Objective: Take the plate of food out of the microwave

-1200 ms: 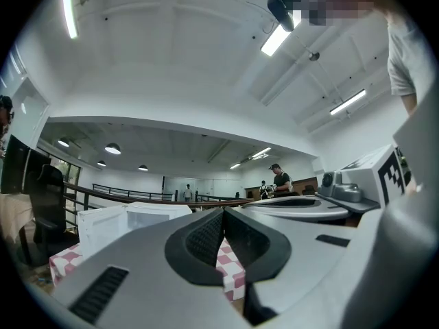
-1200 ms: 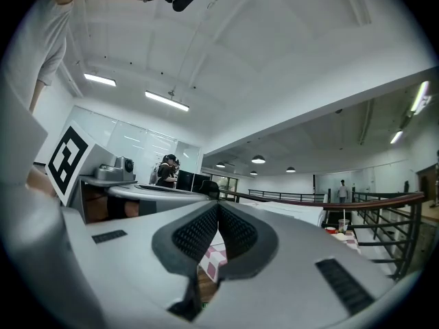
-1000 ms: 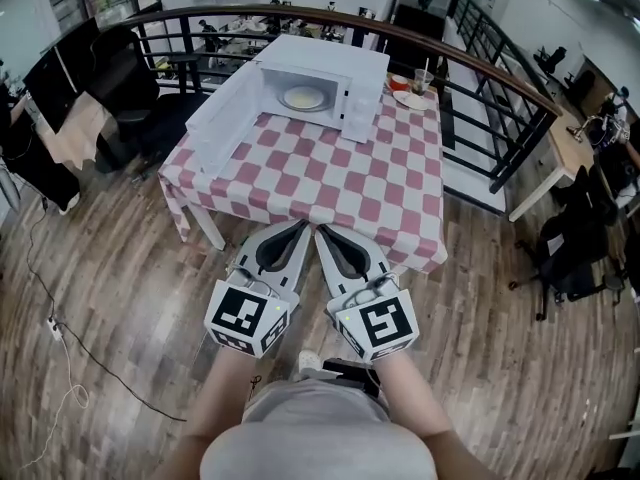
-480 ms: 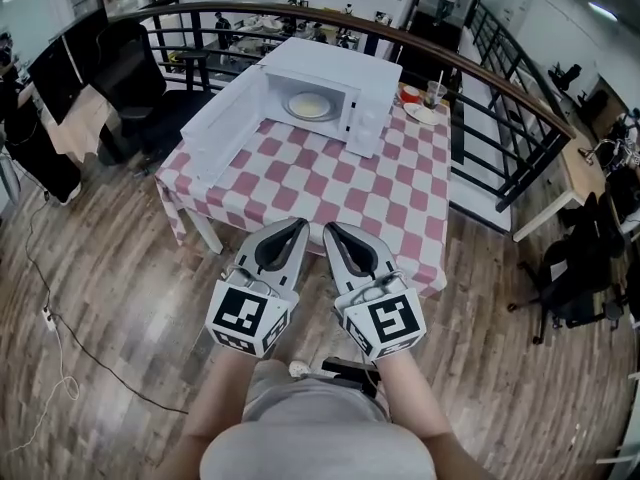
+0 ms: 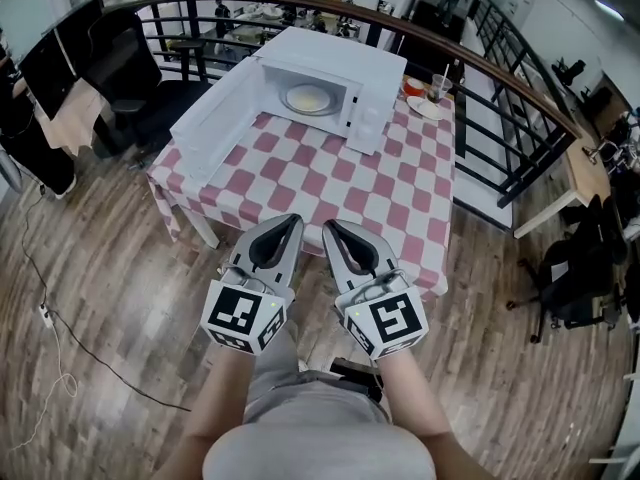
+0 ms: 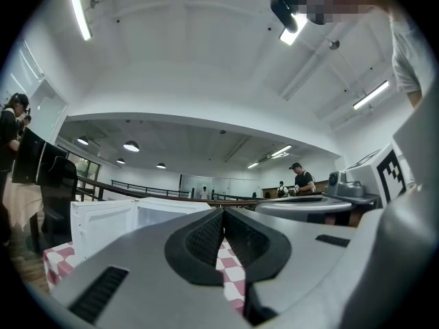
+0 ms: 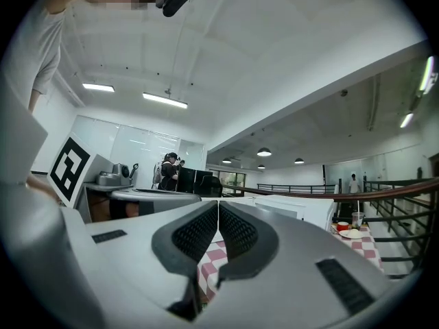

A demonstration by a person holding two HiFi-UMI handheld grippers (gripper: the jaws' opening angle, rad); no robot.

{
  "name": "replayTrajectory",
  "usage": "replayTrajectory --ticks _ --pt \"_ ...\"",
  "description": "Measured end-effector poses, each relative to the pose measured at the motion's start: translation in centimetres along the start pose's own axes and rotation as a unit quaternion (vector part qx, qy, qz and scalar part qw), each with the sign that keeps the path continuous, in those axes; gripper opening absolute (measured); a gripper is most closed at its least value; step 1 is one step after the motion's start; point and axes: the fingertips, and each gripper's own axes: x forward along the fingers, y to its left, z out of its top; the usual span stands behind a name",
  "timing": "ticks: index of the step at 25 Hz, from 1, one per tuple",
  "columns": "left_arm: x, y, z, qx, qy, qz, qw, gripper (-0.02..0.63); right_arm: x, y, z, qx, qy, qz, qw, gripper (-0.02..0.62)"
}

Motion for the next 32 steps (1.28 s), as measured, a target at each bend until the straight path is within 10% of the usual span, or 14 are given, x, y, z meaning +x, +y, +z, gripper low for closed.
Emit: replayTrajectory --ticks 32 --pt "18.5 14.9 -2.2 0.007 0.027 -0.082 0.9962 0.003 19.5 -11.2 -4.7 0.014 0.027 -0.034 0.999 0.026"
